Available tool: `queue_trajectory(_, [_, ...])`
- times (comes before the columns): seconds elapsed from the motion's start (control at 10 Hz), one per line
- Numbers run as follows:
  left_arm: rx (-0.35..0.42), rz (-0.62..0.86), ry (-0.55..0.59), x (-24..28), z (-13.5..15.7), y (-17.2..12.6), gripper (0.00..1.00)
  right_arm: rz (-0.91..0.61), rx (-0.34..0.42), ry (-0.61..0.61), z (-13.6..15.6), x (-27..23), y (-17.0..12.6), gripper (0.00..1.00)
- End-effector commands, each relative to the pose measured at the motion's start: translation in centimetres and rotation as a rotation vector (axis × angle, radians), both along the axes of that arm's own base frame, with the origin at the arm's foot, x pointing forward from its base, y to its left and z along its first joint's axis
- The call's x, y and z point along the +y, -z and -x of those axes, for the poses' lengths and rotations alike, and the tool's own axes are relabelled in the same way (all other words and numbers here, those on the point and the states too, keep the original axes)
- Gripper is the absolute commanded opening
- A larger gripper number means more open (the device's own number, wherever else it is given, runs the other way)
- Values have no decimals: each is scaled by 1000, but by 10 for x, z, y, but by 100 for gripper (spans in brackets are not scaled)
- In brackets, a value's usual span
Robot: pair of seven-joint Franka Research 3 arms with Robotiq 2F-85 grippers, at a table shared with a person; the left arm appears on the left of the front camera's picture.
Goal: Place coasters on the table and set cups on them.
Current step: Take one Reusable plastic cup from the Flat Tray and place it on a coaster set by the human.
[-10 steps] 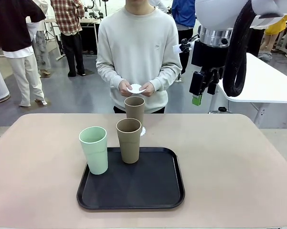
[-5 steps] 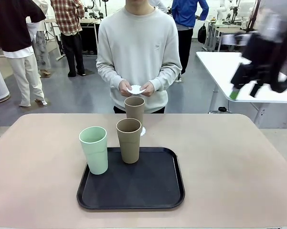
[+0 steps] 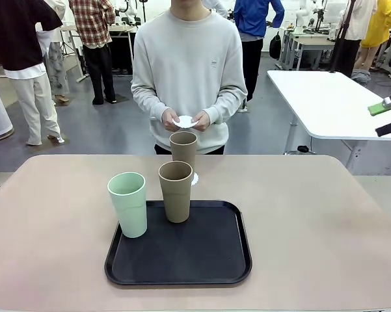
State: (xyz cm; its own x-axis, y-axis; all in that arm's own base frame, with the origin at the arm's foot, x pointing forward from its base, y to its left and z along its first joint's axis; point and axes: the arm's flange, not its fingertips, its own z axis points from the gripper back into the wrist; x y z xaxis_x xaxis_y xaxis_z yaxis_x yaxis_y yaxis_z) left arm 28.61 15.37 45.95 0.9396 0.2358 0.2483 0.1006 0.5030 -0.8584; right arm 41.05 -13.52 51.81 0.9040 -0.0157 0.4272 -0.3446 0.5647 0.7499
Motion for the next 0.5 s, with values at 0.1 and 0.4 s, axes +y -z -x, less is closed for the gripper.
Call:
queue_trajectory(0.1, [-17,8,5,1,1,1,100,-184,4,-152,-18,-13,42,100])
queue_trajectory(0.4, [-17,8,5,1,1,1,100,-168,196,-108,-9,-29,64,100])
